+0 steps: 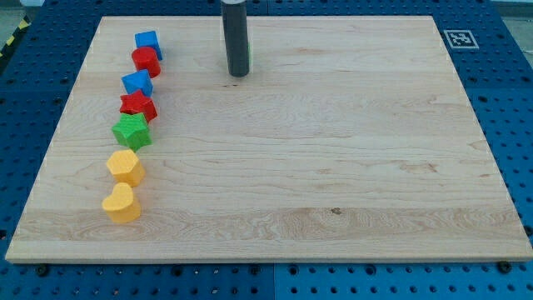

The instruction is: Slide the green circle towards the top left

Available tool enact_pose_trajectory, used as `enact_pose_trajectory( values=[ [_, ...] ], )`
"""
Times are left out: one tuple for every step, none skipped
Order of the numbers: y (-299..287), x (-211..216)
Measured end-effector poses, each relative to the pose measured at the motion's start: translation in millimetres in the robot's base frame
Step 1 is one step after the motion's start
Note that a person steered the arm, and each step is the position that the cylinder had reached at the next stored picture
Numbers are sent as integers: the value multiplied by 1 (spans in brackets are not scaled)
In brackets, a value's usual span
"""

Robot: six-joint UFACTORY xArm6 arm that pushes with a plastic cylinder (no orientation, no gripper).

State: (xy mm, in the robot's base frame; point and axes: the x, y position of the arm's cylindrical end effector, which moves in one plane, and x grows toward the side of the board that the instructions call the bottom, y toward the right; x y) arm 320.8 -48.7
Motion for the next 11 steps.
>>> enact_pose_trajectory(
  values=[
    [0, -21],
    [2, -24],
    [9, -27],
    [49, -26],
    [63, -30],
    [45, -40],
    [21, -55],
    [-12, -64],
    [-36, -69],
    [-26, -98],
    [-37, -107]
  ],
)
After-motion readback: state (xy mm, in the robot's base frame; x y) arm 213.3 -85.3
